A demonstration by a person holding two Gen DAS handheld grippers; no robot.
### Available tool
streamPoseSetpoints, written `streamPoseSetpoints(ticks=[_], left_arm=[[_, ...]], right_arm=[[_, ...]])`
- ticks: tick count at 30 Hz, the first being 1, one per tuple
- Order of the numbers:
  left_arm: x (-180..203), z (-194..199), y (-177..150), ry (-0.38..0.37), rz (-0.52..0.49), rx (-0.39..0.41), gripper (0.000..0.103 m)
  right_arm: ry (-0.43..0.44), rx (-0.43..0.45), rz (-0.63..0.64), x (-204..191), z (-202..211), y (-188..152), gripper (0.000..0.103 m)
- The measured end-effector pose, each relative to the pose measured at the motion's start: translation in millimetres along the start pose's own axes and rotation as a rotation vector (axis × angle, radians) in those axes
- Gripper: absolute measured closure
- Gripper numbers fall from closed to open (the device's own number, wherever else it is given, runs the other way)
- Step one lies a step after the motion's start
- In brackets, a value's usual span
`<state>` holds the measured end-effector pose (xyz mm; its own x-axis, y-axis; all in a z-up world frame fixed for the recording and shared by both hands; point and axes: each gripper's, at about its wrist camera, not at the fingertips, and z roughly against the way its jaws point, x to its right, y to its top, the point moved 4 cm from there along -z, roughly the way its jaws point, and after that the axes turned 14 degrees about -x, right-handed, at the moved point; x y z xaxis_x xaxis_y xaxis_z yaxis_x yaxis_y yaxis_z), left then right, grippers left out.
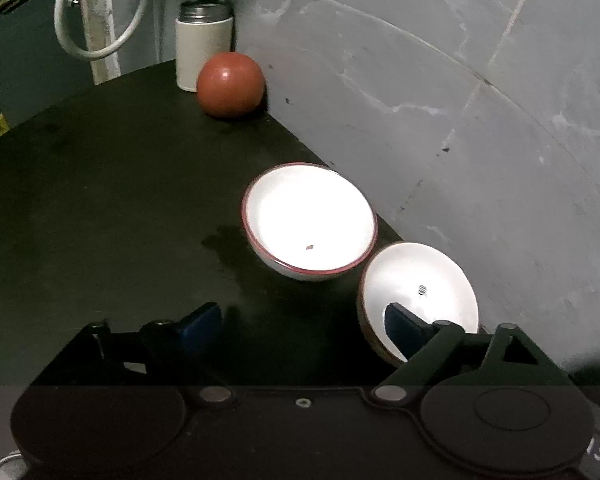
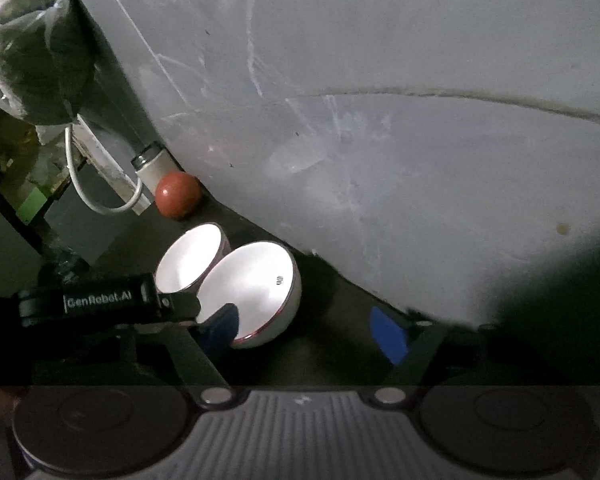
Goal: Organize plates and bowls
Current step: 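Close both grippers on the rim of the white bowl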
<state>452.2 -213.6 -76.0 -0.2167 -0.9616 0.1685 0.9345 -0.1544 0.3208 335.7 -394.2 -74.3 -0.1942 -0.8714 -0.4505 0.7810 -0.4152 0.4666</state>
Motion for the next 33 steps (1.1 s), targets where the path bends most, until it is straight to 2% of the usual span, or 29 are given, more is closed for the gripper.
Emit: streamPoseSetpoints(ticks=[2, 4, 6, 8, 10, 12, 14, 18, 20, 23, 29, 33], left_arm=[[2, -3, 0, -0.012, -0.001, -0.006, 0.026], [3, -6, 0, -0.025, 0.003, -0.017, 0.029], [4, -9, 1, -0.036, 0.007, -0.024, 0.034], [5, -11, 2, -0.050, 0.012, -0.031, 0.047], [6, -14, 3, -0.074, 0.022, -0.046, 0.051], [7, -17, 4, -0.086, 0.028, -0.065, 0.052], [8, -20, 4, -0.106, 0.024, -0.069, 0.061], [12, -23, 5, -0.151, 0.022, -0.070, 0.076], [15, -24, 5, -0.179, 0.026, -0.071, 0.088], [20, -24, 5, -0.165, 0.012, -0.064, 0.089], [24, -13, -3, -0.166, -0.007, -0.039, 0.090], [29, 5, -10, -0.177, -0.033, -0.002, 0.090]], right_arm=[[0.003, -0.002, -0.003, -1, -2, 2, 0.033], [0.007, -0.007, 0.000, -2, -5, 4, 0.038], [0.010, -0.017, 0.003, -3, -9, 5, 0.047], [0.016, -0.022, 0.005, -5, -12, 7, 0.048], [0.016, -0.024, 0.011, -6, -14, 8, 0.050], [0.014, -0.031, 0.022, -9, -18, 9, 0.054], [0.010, -0.037, 0.027, -12, -22, 11, 0.064], [0.007, -0.044, 0.026, -13, -25, 12, 0.074], [0.009, -0.043, 0.029, -13, -25, 13, 0.077], [0.021, -0.046, 0.034, -13, -25, 13, 0.082], [0.036, -0.065, 0.038, -10, -20, 13, 0.084], [0.038, -0.035, 0.048, -12, -5, 9, 0.084]])
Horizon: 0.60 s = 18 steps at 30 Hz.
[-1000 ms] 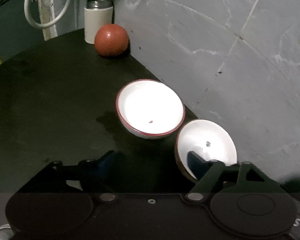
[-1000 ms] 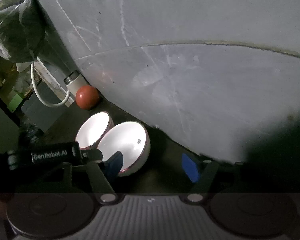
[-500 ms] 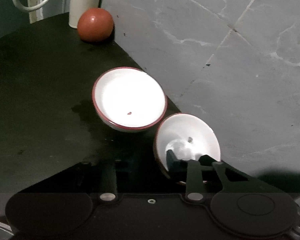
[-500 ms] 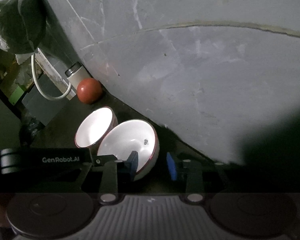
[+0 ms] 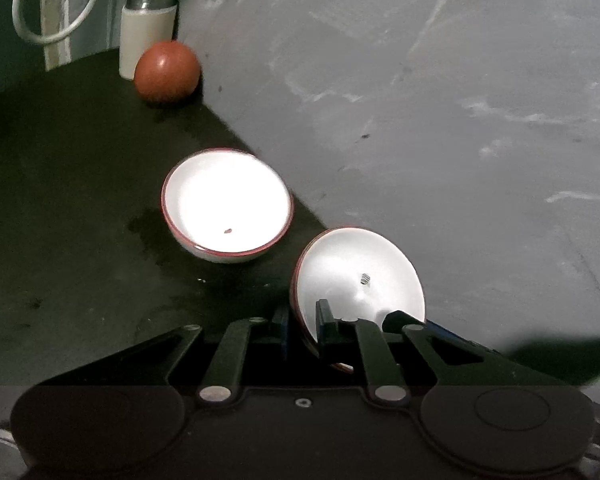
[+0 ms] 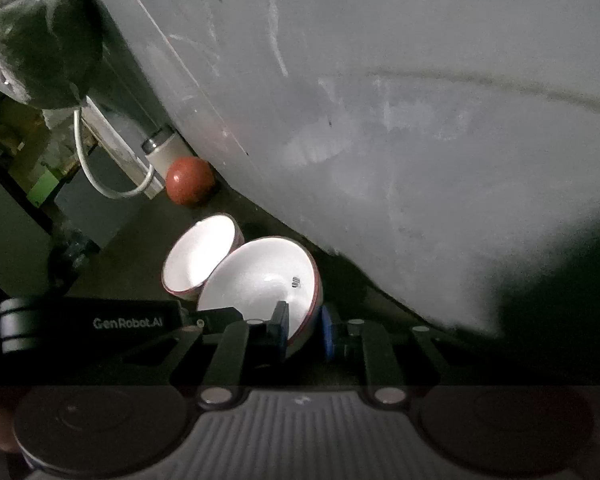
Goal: Organize plates and bowls
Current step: 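Close both grippers on the rim of the white bowl, then carry the white bowl with both grippers and lower it into the steel bowl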
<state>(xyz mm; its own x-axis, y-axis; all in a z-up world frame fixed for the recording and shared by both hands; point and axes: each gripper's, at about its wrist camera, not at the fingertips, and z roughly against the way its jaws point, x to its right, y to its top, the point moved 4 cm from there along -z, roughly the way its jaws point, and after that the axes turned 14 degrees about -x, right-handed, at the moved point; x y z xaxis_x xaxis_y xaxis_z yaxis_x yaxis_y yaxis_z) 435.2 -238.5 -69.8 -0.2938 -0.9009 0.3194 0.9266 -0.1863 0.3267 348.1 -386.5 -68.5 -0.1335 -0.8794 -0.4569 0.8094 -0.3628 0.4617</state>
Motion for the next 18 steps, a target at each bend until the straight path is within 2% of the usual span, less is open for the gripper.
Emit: streamPoseSetpoints(ticks=[11, 18], left_arm=[[10, 74, -51, -0.066, -0.015, 0.082, 0.089], [4, 97, -95, -0.087, 0.008, 0.054, 0.089]], right_arm=[[0.044, 0.058, 0.088, -21, 69, -22, 0.084], [0.067, 0.025, 0.165, -38, 103, -53, 0.084]])
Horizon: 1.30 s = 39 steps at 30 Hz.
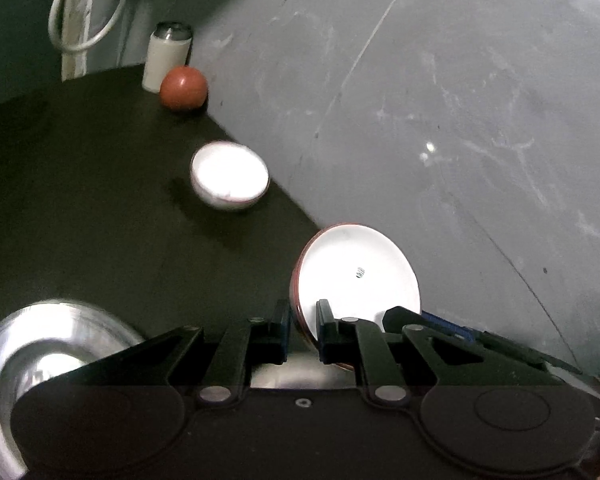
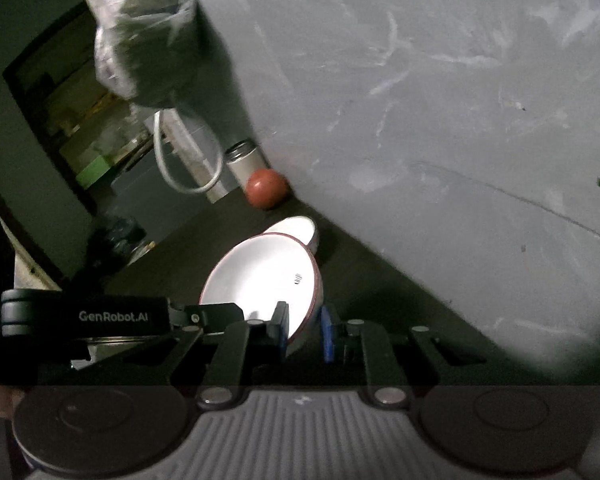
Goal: Organize plates and bowls
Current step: 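Carry the white bowl with both grippers and lower it into the steel bowl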
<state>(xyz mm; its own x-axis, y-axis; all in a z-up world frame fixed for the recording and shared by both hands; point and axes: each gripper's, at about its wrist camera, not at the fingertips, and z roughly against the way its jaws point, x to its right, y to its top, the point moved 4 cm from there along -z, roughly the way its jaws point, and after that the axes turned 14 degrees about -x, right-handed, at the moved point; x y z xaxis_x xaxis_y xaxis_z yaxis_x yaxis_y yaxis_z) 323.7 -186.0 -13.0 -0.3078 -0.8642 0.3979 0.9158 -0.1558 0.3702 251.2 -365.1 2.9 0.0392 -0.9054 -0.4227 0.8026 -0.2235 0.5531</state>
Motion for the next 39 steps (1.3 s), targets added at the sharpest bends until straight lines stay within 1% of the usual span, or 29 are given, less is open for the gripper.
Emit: streamPoseSetpoints(ticks=[3, 8, 13, 20, 25, 32, 39], left_arm=[[-4, -1, -15, -0.008, 0.008, -0.025, 0.089], [-8, -10, -41, -0.003, 0.016, -0.102, 0.089], [-14, -15, -56, -0.008, 0.046, -0.162, 0.088], [-19, -20, -62, 0.025, 0.081, -0.231, 0.088], [-21, -23, -59, 0.027, 0.099, -0.249, 0.087], [-25, -31, -57, 0.022, 0.123, -0.272, 0.087], [-23, -36, -57, 0.024, 0.124, -0.284, 0.087]], right_arm=[[0.003, -0.032, 0.022, -6, 7, -14, 0.084], [-0.005, -0.112, 0.047, -8, 13, -40, 0.084], [-0.016, -0.185, 0.049, -7, 15, -57, 0.084], [-0.029, -0.266, 0.067, -10, 10, -65, 0.084], [-0.053, -0.317, 0.087, -14, 6, -67, 0.084], [-0.076, -0.357, 0.106, -18, -1, -63, 0.084], [-0.086, -0.371, 0.112, -19, -7, -62, 0.084]])
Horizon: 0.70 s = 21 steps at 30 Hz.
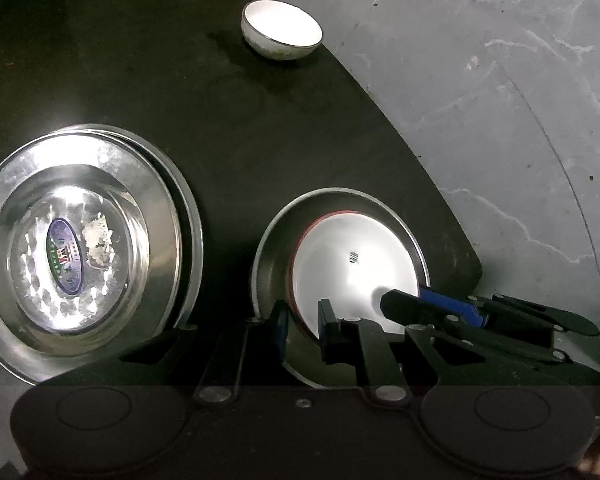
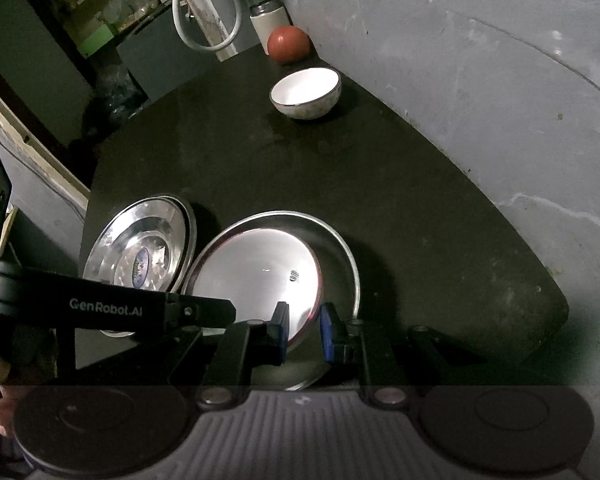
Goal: Organize plates and bowls
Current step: 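Carry the white bowl with both grippers and lower it into the steel bowl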
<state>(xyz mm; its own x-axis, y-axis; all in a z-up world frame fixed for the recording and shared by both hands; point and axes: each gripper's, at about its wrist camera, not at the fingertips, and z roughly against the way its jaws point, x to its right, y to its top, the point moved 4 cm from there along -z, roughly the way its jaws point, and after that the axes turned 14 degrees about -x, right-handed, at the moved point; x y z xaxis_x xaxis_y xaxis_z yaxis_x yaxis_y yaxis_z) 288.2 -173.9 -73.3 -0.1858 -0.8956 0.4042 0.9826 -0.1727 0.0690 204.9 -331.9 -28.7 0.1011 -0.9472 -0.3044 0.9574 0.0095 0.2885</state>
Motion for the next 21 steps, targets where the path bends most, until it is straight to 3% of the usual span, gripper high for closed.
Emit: streamPoseSetpoints(ticks=[12, 21], left_arm=[[-1.4, -1.0, 0.7, 0.009, -0.003, 0.011, 0.085], [-0.7, 3.3, 0.4, 0.005, -0.007, 0.023, 0.073]], right_arm=[[0.003, -0.007, -0.006, 2.5, -4.4, 0.4, 0.084], [0.005, 0.011, -0.011, 4.9, -0.6, 0.6, 0.083]])
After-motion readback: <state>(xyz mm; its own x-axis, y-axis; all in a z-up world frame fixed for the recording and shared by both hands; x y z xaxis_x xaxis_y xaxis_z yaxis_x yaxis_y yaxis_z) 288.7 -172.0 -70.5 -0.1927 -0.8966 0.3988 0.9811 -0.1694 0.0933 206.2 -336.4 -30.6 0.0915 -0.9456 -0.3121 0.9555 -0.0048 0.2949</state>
